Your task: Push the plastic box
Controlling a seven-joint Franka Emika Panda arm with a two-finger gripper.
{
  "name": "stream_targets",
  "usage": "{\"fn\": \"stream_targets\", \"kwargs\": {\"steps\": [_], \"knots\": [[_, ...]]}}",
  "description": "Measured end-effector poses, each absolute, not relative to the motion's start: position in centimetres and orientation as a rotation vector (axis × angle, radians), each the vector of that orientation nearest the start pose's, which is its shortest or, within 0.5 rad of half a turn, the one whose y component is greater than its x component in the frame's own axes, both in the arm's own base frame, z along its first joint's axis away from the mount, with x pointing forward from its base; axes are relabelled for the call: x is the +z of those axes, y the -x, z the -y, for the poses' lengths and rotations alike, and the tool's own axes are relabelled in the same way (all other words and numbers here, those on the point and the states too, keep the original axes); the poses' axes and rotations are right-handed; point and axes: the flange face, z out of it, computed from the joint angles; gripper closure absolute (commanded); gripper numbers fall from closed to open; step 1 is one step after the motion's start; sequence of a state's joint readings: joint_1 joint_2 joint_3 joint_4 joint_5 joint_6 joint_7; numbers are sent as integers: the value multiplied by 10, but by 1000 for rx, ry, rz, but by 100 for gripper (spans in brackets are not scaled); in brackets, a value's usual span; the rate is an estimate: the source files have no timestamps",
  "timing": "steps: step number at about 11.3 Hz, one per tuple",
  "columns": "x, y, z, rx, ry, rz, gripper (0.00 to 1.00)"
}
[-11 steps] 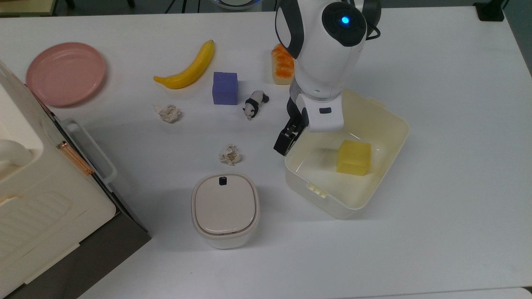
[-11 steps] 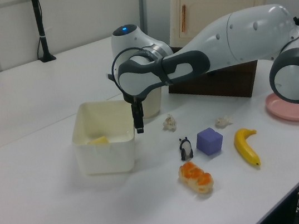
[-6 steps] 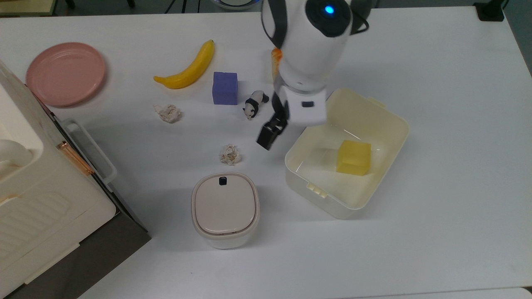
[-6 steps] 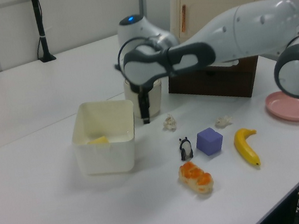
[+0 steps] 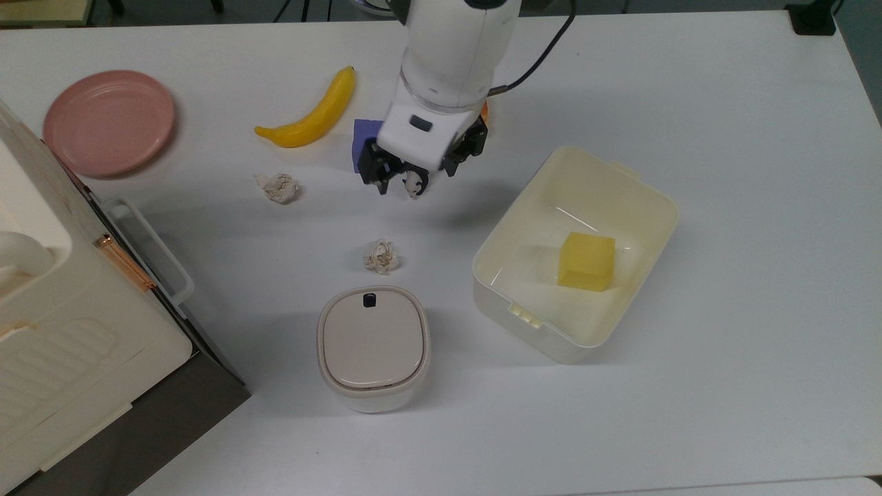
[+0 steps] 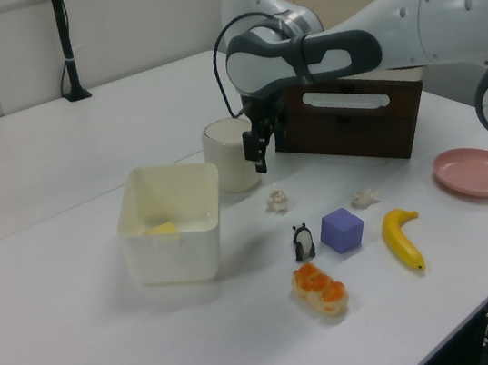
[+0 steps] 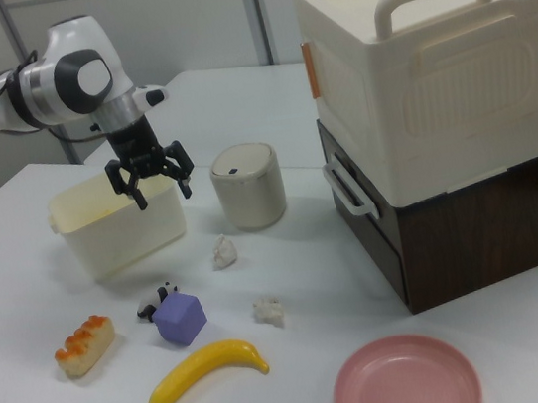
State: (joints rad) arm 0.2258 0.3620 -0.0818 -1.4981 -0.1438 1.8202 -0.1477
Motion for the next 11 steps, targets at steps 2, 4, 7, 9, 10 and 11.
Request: {"fn": "stream_targets", "kwargs": {"steps": [2,4,7,9,10,11], "knots": [[478,-657,-74,7,3280,299,0],[504,-653,-48,-58,3256,84,0],[524,-648,-20,-104,3234,-55,0],[522,-648,-14,-97,3227,-82,0],[520,-648,-13,-90,3212,-94,0],[518,-648,-13,-82,3192,-105,0]]}}
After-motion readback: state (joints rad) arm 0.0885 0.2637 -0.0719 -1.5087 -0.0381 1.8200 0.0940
